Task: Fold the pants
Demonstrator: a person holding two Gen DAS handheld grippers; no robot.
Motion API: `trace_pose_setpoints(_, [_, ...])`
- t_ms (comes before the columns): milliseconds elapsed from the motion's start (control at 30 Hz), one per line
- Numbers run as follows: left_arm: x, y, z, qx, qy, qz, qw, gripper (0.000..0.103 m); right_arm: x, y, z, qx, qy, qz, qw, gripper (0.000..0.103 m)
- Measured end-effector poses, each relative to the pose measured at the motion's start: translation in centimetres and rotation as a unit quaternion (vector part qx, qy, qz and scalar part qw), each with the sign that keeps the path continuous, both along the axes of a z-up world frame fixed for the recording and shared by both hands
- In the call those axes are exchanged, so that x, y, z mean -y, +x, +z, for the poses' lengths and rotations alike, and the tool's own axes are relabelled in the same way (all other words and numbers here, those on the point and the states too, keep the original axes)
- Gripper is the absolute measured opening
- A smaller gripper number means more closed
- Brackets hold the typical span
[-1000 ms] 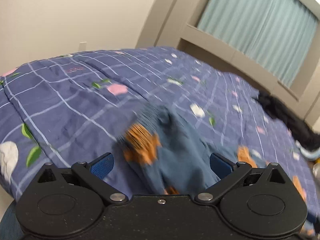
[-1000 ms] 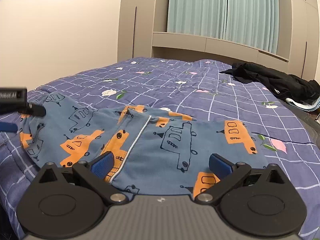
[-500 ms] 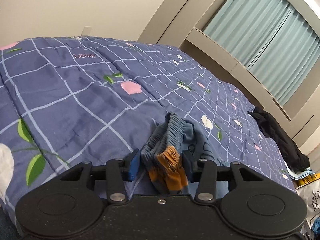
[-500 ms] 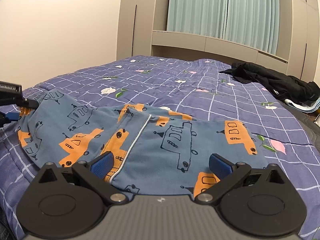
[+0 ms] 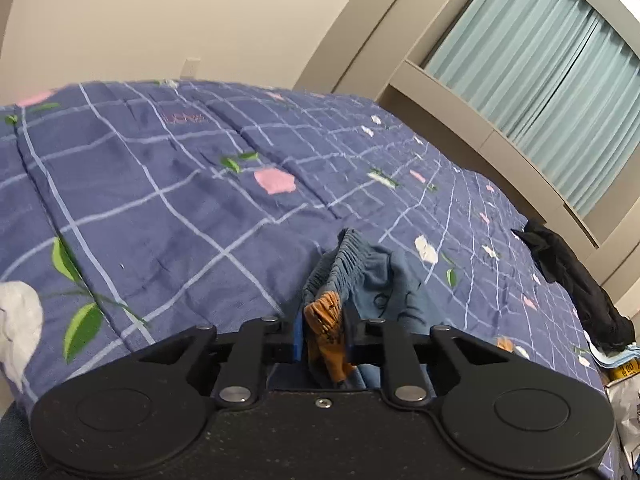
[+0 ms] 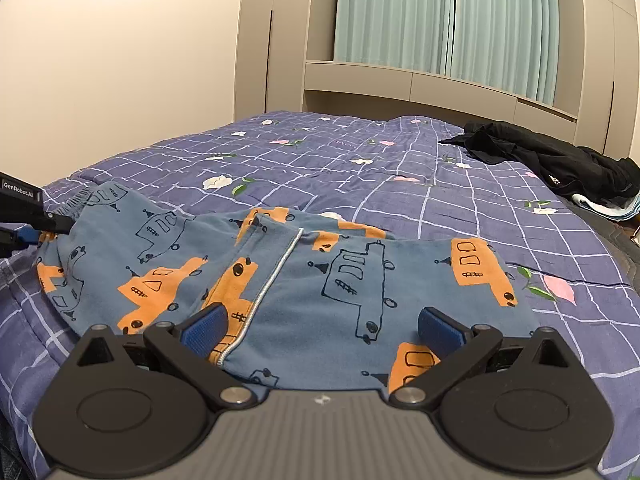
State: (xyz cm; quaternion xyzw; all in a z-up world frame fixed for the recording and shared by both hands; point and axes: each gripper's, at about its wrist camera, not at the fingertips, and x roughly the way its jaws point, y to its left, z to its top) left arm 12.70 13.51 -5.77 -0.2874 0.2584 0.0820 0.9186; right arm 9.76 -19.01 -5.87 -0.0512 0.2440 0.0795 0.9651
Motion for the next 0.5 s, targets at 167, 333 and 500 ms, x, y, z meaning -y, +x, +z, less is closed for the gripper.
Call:
trace_pose_setpoints(167, [0.9, -1.6, 2.1, 0.014, 0.031, 0.013, 0.9993, 0.018, -0.2, 0.3, 0.8, -0.011, -0.004, -0.001, 1.0, 0.103])
trace_pose_setpoints(333, [0.8, -2.9, 3.1, 0.019, 0.04, 0.019, 0.9988, 0.018, -1.5, 1.7, 3.5, 0.003, 0.012, 0.028, 1.0, 0.103])
trace_pose_setpoints(500, [0.5, -3.0, 2.3, 0.002, 0.035, 0.023, 0.9991, 0.018, -5.8, 5.4, 4.4, -0.032, -0.037, 0.097, 0.994, 0.103])
